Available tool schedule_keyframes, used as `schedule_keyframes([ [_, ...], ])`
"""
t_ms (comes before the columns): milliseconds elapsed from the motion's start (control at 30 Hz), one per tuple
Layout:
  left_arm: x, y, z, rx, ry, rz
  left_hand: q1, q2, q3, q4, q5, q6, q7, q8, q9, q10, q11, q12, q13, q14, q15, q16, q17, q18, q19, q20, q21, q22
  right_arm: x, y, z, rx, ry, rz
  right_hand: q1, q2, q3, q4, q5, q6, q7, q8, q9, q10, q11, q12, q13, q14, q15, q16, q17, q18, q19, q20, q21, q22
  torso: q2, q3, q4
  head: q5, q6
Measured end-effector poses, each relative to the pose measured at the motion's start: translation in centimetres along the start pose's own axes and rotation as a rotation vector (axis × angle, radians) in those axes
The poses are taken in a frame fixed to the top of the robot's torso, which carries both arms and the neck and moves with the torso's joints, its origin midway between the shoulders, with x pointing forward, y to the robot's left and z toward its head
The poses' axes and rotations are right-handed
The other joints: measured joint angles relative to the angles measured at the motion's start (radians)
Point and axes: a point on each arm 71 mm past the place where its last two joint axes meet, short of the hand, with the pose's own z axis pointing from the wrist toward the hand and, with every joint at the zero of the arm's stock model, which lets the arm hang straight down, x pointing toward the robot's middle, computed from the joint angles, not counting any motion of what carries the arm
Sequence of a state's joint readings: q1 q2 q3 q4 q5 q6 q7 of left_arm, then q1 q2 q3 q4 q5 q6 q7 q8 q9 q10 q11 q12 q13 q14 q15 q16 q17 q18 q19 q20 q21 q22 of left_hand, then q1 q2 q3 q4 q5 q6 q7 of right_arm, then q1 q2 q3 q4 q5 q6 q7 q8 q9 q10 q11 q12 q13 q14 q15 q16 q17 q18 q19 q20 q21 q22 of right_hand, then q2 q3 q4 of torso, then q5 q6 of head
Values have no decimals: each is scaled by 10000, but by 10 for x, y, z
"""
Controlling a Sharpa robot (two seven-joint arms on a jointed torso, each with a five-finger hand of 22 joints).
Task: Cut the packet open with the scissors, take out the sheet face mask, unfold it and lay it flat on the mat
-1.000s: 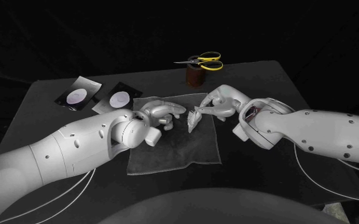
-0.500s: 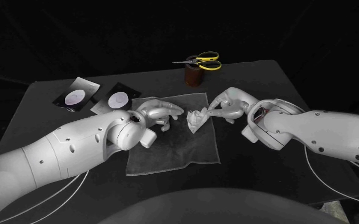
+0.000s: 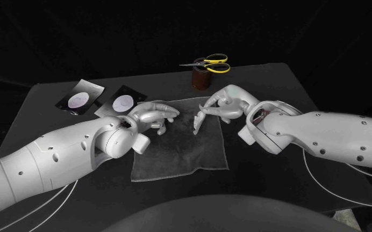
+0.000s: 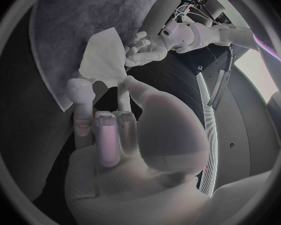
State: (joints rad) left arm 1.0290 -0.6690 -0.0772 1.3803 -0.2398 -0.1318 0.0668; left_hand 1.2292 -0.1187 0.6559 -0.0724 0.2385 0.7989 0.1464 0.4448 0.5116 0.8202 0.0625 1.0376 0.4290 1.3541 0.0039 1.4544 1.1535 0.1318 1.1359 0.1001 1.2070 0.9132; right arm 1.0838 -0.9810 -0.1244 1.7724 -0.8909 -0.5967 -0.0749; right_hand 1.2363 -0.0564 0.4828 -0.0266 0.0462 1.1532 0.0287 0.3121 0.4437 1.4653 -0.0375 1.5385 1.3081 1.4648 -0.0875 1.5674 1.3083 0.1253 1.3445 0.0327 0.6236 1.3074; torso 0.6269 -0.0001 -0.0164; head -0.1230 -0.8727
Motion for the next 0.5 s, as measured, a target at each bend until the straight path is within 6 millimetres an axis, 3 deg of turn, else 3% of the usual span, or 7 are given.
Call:
schedule_keyframes([
  [133,-13,1,-11,148,-202,-365,0,0,-23,23,0,1,0,0,-11,0,0,-5,-20,0,0,-45,-41,-1,0,0,0,0,5,17,12,-552,-81,200,0,0,0,-1,-3,-3,1,0,0,-1,1,0,-1,0,1,0,0,124,0,0,0,3,-28,-26,11,37,0],
  [367,-38,2,-27,359,-715,-1273,-1,1,-48,48,0,38,-39,0,-50,1,1,-45,-79,-73,1,-95,-189,-2,-34,35,-49,-63,15,39,45,-1136,-240,374,0,0,-3,-3,-21,-35,3,0,0,-2,2,-1,-8,-1,1,-1,-1,129,0,0,-40,7,-154,-102,29,128,0],
  [500,-51,2,-35,467,-1049,-1794,-1,1,-93,37,0,39,-39,-20,-70,1,1,-45,-102,-130,15,-134,-271,-5,-71,-1,-85,-108,25,50,59,-1363,-194,482,0,0,-6,-6,-24,-46,13,1,1,-3,3,-1,-8,-1,2,-2,-7,129,0,0,-40,7,-208,-125,38,188,0],
])
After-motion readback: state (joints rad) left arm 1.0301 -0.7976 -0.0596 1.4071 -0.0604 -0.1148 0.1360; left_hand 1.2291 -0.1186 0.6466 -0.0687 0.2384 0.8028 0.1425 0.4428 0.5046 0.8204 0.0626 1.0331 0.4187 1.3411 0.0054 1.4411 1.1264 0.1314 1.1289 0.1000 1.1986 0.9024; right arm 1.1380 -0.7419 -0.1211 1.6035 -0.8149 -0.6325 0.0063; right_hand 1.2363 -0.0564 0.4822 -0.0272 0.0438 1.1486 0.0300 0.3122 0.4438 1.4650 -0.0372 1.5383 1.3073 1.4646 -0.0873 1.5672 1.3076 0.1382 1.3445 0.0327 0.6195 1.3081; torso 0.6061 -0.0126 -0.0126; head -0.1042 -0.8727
